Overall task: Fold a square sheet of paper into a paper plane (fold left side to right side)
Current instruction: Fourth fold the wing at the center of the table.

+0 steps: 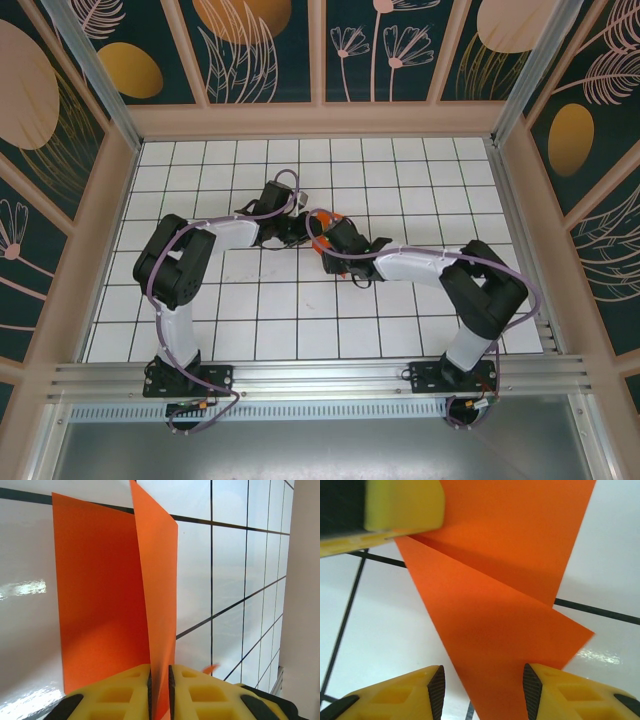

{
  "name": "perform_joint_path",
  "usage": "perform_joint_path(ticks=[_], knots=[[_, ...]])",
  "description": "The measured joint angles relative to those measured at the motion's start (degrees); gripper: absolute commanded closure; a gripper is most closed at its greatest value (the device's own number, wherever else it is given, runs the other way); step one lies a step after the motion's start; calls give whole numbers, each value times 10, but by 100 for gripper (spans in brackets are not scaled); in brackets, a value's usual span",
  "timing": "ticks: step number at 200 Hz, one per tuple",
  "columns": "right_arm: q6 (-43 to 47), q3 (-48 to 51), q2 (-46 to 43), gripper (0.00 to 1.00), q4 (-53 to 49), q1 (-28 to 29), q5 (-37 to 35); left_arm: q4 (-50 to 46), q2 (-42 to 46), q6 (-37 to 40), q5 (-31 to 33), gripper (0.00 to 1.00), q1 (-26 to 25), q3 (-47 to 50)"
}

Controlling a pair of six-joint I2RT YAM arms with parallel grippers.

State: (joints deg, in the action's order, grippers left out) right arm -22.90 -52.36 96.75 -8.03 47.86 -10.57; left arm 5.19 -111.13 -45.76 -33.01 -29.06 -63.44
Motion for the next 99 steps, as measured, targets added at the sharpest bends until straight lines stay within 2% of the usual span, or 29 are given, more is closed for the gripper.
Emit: perform_joint_path(ticks=[99], knots=[[0, -12, 31, 52, 0, 3, -19, -2, 0, 0, 0, 81, 0, -1]])
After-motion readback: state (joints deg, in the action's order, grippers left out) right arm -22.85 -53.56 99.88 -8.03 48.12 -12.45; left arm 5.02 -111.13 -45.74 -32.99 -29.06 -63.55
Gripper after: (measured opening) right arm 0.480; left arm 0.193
